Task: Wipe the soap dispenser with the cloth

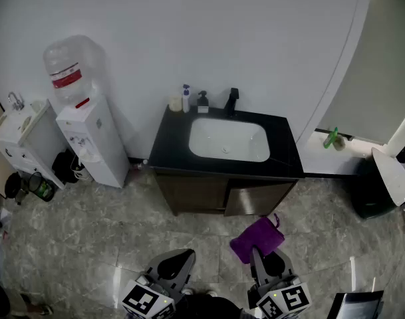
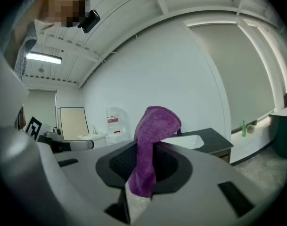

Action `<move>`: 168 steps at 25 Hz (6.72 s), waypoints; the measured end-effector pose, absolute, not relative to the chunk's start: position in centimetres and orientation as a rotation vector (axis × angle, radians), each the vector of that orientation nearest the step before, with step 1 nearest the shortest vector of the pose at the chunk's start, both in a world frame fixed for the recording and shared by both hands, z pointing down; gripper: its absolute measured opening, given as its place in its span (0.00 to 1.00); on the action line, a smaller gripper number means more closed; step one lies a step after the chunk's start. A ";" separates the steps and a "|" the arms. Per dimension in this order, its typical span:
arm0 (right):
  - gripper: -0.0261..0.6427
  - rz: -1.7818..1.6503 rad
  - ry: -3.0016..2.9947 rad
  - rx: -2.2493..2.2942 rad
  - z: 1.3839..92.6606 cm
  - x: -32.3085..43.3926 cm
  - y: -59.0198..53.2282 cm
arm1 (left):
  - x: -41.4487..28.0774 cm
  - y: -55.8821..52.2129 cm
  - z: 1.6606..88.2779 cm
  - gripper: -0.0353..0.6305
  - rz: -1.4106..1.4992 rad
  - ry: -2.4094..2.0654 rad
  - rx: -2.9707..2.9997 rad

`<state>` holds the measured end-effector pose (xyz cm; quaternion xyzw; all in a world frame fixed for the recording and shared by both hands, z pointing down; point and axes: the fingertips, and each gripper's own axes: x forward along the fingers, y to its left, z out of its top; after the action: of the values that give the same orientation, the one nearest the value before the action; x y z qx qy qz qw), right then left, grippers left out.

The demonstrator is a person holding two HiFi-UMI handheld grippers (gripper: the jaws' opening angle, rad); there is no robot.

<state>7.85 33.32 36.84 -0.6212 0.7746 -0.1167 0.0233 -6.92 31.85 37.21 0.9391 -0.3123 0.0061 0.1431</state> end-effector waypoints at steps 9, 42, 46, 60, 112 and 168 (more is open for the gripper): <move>0.16 -0.353 2.412 -1.914 36.8 7.7 33.0 | -7.1 31.6 37.3 0.06 0.020 -0.913 2.707; 0.16 -0.469 2.325 -1.944 39.0 15.2 31.3 | -2.7 29.4 37.3 0.06 0.017 -1.018 2.687; 0.16 -0.456 2.321 -1.963 39.0 15.2 27.9 | -3.0 25.7 37.9 0.06 0.004 -1.014 2.679; 0.16 -0.321 2.242 -2.023 35.1 10.5 9.0 | -8.2 6.5 36.3 0.06 -0.001 -0.967 2.722; 0.16 -0.688 2.546 -1.996 49.4 10.3 -48.0 | 3.3 -35.2 43.0 0.06 0.288 -0.971 2.799; 0.16 -0.894 2.469 -2.162 51.7 14.8 -51.6 | 2.2 -36.9 45.9 0.06 0.299 -0.907 2.741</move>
<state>14.83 -51.62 51.67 -0.6303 0.7198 -0.2606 -0.1294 2.23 -36.93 45.92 0.9376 -0.3103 0.1021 0.1191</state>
